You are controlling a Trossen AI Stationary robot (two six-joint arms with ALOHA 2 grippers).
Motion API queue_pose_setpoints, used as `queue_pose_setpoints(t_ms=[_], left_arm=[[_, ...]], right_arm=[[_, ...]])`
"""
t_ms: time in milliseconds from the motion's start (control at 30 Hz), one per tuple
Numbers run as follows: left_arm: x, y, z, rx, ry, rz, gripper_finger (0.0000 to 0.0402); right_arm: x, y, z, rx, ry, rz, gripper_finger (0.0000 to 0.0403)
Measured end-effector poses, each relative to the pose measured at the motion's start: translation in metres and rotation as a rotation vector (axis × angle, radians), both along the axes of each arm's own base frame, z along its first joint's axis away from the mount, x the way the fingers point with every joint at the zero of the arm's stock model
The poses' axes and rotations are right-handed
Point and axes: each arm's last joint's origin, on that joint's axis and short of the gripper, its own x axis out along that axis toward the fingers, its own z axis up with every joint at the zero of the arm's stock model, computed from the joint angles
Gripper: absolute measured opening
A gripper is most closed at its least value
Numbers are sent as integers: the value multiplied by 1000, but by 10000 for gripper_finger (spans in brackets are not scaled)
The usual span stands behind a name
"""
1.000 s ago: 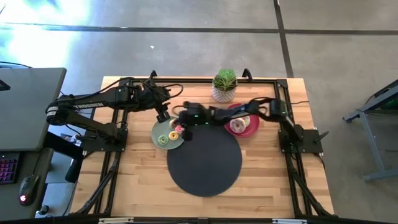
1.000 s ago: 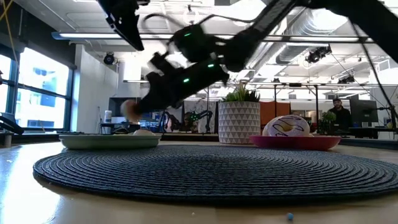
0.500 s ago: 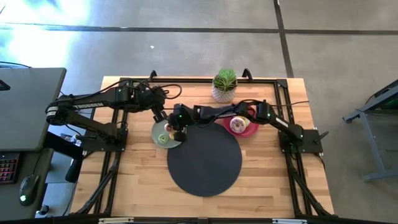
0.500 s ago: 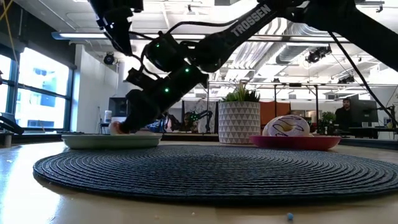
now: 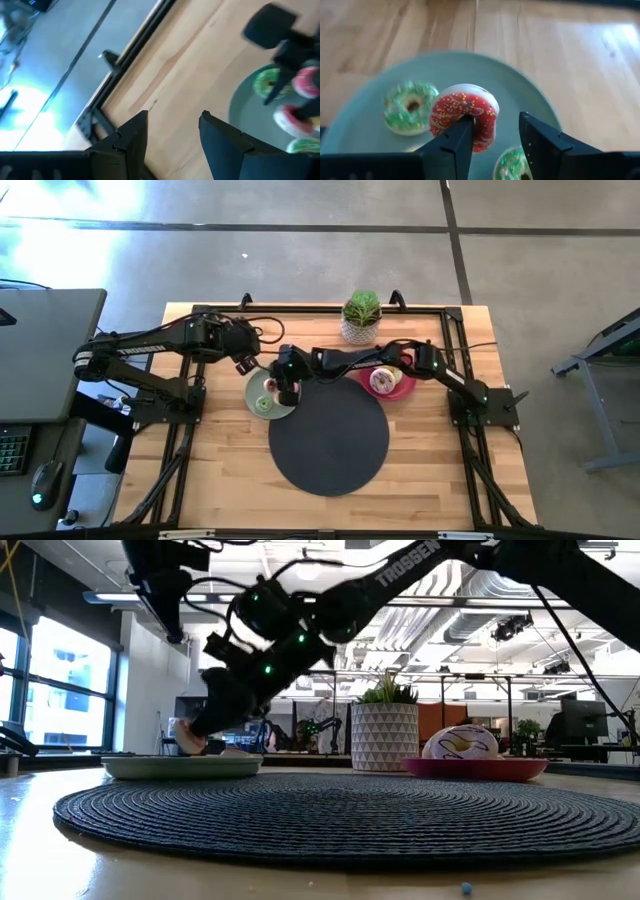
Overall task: Pick & Place donuts
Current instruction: Put the small pink doughnut on the blue plate
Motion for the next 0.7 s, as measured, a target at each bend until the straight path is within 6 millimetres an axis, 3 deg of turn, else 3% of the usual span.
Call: queue_pose_setpoints(t_ms=[133, 267, 500, 600, 700], left_arm=[[-4, 0, -1, 1, 9, 45, 168], [-6, -1, 0, -4, 5, 58, 168], [-11, -4, 4, -98, -81, 73, 168], [-11, -7, -5, -158, -72, 75, 168], [-13, -11, -27, -213, -12, 91, 168]], right_arm=[[-3, 1, 14, 2, -9, 0, 156], [-3, 1, 16, 1, -9, -1, 167], [-3, 4, -1, -58, 27, -76, 185], [-2, 6, 15, -71, -33, -84, 184], [-3, 7, 30, -66, -73, -72, 179]])
